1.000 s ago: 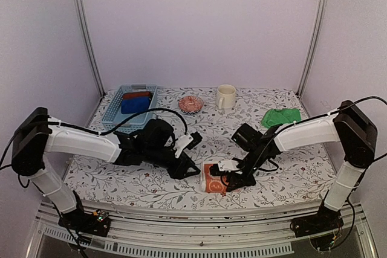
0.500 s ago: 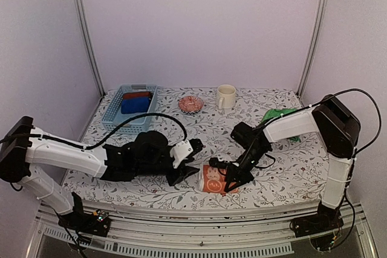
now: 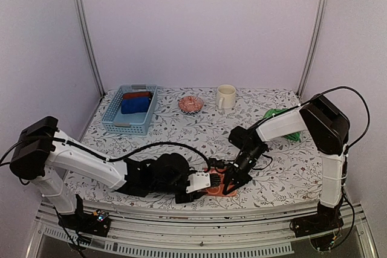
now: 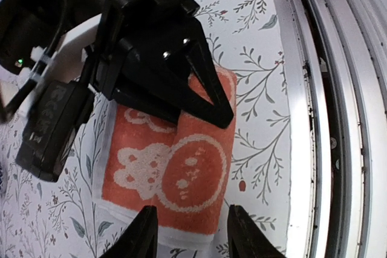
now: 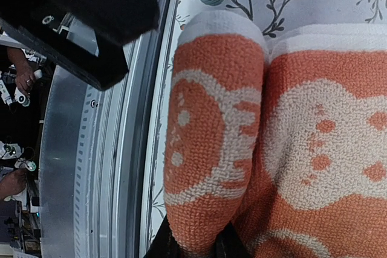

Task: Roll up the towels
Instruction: Roll the towel at the center of the board.

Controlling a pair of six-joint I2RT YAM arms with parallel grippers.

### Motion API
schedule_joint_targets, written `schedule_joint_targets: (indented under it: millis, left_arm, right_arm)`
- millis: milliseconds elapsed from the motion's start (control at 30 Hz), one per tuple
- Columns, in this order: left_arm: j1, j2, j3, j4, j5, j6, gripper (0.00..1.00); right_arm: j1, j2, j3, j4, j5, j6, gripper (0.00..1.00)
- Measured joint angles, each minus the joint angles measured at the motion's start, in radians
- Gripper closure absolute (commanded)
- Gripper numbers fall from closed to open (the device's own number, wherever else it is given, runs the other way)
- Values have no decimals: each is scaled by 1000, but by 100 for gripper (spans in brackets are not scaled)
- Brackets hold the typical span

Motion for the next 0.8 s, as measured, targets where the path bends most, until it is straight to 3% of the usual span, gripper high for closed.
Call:
schedule_joint_targets:
  millis: [500,633,800]
  left_arm:
    - [-27,249,181,-7,-59,122,62]
    - [-33,274,200,-10,-85,134,71]
    - [-41,284,224,-30,-90,126,84]
  right_arm:
    - [0,10,6,-21,-13,0,88]
    - [0,-3,4,-25,-5,0,82]
    - [2,-29,18,-83,31,-2,64]
